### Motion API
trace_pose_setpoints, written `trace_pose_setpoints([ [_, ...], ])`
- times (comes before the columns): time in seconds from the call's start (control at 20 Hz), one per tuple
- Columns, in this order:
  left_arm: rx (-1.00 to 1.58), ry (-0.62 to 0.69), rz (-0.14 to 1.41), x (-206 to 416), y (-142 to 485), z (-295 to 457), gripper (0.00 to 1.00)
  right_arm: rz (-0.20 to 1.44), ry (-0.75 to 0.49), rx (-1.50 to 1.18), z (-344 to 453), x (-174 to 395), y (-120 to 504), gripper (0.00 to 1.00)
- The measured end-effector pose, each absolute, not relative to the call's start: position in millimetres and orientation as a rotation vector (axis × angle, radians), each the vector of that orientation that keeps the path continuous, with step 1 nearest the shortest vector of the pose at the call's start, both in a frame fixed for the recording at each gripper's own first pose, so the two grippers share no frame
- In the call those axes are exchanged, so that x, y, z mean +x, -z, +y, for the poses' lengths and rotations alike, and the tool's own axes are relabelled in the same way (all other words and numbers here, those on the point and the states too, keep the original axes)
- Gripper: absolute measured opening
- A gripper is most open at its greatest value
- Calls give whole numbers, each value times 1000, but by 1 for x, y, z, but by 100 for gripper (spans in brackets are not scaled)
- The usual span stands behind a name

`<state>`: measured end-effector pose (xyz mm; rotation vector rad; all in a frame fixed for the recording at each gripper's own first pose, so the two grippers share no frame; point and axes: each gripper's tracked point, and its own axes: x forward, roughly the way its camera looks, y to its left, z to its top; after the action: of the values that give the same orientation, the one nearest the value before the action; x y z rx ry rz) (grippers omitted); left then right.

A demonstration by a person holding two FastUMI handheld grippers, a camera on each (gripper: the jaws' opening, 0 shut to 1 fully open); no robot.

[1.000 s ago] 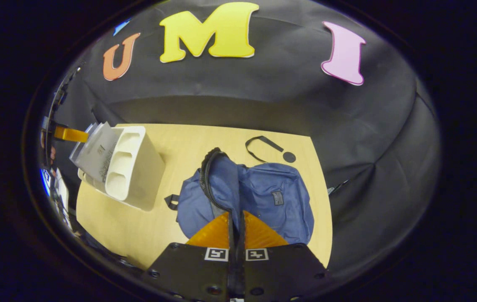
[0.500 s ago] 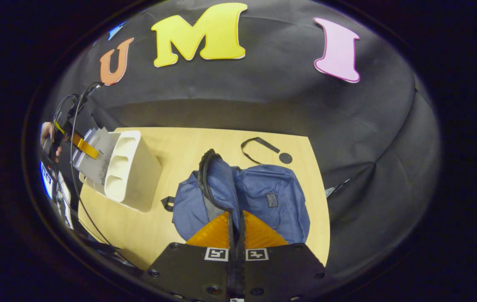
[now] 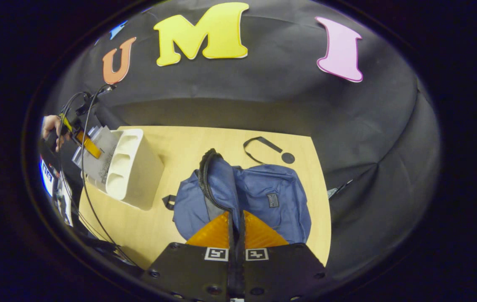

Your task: Open the schoolbag, grab two books from the bookshelf and put them into the schoolbag.

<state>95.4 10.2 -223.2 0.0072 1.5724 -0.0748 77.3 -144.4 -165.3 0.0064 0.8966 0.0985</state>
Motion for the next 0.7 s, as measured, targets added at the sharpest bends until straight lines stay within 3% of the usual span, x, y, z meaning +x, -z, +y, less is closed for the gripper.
trace_pose_setpoints([
  [0.2, -9, 95, 1554, 89, 206, 9, 40, 888, -101, 12, -144, 77, 166, 3],
  [0.35, -67, 136, 1543, 71, 177, 3, 43, 887, -105, 16, -145, 76, 165, 0],
  [0.5, -71, 173, 1506, 51, 141, 13, 34, 884, -110, 20, -143, 75, 164, 0],
  [0.7, -135, 192, 1462, 21, 91, 24, 41, 883, -119, 28, -141, 73, 161, 0],
])
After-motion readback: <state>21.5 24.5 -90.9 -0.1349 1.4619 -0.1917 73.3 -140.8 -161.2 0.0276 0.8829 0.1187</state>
